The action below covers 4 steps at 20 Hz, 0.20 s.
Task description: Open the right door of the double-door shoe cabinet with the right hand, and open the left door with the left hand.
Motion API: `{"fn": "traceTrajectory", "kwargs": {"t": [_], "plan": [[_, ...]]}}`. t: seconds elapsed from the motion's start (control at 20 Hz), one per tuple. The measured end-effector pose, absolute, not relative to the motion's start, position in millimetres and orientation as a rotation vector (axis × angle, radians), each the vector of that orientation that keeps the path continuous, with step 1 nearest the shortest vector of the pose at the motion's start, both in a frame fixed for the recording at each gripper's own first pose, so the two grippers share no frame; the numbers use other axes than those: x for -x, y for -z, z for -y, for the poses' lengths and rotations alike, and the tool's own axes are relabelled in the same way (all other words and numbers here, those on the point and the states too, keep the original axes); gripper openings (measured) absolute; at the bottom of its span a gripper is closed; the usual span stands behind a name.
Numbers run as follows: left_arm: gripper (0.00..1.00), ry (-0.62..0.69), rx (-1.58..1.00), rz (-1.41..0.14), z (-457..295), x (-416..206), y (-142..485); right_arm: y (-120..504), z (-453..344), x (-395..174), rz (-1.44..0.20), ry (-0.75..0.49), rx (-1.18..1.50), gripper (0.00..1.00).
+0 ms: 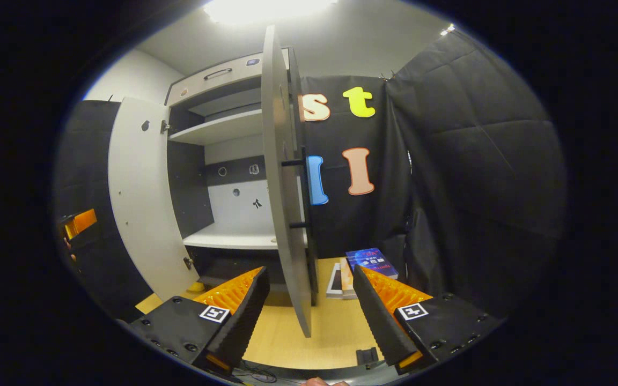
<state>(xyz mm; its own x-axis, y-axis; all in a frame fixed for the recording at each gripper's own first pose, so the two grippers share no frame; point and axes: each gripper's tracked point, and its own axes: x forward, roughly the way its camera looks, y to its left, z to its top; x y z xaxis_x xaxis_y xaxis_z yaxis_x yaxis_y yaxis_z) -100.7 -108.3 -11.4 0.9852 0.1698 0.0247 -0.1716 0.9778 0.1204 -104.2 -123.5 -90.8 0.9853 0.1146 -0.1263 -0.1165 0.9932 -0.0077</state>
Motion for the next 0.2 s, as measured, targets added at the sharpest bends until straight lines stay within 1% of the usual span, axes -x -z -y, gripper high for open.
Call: {"fn": "traceTrajectory", "kwargs": {"t": [0.15, 0.2], "plan": [[0.98, -0.164, -0.118, 0.034, 118.3, 104.7, 9.0, 101.8, 125.6, 110.2, -0.154, -0.111, -0.052, 0.98], [0.98, -0.171, -0.106, 0.035, 122.7, 108.6, 11.7, 102.4, 122.2, 110.0, -0.156, -0.115, -0.074, 0.92]]}}
